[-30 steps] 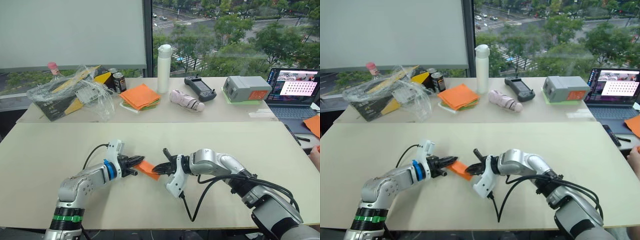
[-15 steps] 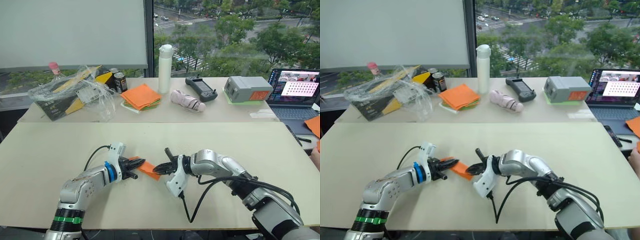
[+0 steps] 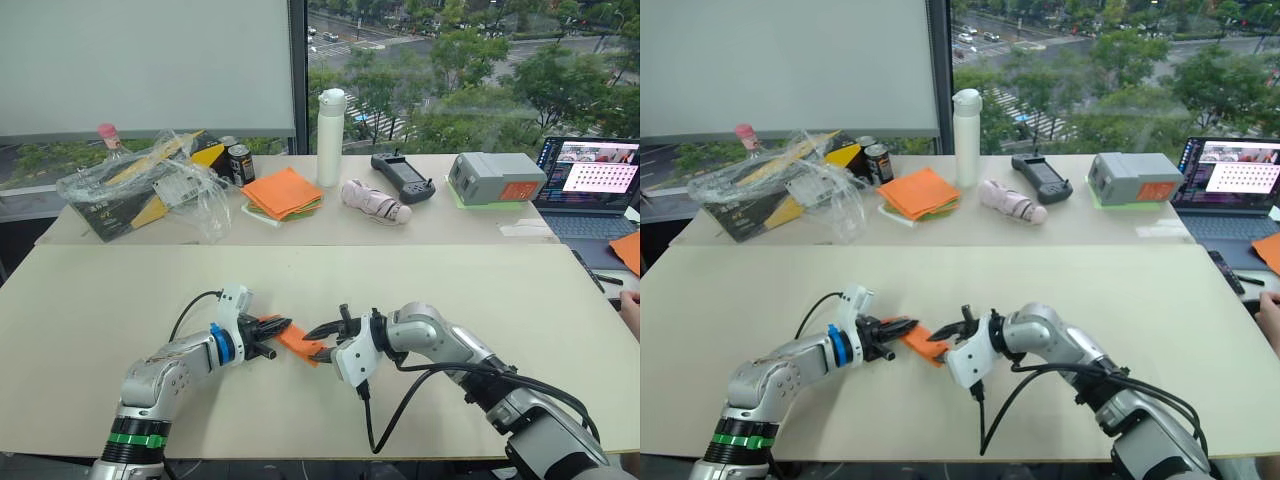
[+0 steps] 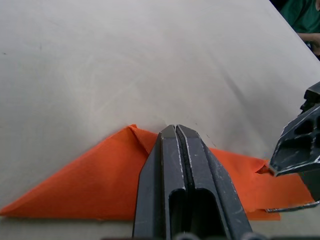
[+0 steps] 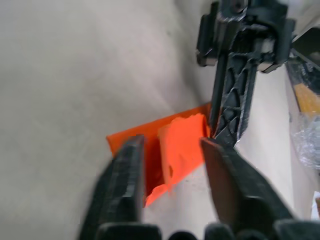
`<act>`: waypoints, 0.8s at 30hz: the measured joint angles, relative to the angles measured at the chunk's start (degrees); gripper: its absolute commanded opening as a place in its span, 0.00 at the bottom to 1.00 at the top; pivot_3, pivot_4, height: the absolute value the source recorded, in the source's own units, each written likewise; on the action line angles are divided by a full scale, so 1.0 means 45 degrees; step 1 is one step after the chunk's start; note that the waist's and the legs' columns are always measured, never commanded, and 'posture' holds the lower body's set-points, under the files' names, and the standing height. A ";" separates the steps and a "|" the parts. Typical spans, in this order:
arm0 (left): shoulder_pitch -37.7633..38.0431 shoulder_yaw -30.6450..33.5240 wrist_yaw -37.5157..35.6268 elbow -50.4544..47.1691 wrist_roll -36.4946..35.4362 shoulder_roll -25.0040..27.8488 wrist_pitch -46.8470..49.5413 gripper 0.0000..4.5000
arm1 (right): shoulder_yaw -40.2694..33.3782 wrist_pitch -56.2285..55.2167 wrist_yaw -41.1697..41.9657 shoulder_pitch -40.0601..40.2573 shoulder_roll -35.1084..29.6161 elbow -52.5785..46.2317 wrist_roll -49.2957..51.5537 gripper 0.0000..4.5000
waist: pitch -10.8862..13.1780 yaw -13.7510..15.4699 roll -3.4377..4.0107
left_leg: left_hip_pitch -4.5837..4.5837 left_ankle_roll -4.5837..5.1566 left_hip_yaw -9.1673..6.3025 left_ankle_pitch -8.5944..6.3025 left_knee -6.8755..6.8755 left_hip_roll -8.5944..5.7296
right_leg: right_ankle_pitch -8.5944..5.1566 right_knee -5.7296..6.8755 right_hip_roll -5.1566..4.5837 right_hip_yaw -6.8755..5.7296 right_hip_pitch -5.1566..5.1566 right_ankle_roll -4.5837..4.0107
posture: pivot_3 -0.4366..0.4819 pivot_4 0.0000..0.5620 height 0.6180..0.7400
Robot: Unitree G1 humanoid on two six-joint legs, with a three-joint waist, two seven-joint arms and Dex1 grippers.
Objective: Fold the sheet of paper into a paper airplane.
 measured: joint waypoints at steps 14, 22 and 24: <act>-0.0011 0.0042 -0.0005 0.0005 0.0025 -0.0014 0.0011 0.00 | -0.1021 0.5476 0.2780 0.1452 0.0043 -0.2985 0.5077 0.25 | 0.0002 0.0021 0.0000 | -0.0004 0.0001 -0.0010 0.0000 0.0000 0.0003 | 0.0000 0.0001 0.0003 -0.0002 -0.0004 0.0000 | 0.48 0.27 1.00; -0.0011 0.0043 -0.0010 0.0004 0.0022 -0.0016 0.0010 0.00 | -0.1908 0.9092 0.1837 0.1732 0.1094 -0.3460 0.5900 0.02 | 0.0002 0.0019 0.0000 | -0.0009 0.0001 -0.0006 -0.0001 -0.0001 0.0002 | 0.0000 0.0006 0.0001 -0.0002 -0.0018 0.0000 | 0.48 0.27 1.00; -0.0010 0.0047 -0.0012 0.0003 0.0023 -0.0015 0.0012 0.00 | -0.1993 0.9413 0.1643 0.1724 0.1167 -0.3415 0.5834 0.02 | 0.0001 0.0017 0.0000 | -0.0010 0.0001 -0.0007 0.0000 -0.0002 0.0002 | 0.0000 0.0007 0.0002 -0.0002 -0.0019 0.0000 | 0.48 0.27 1.00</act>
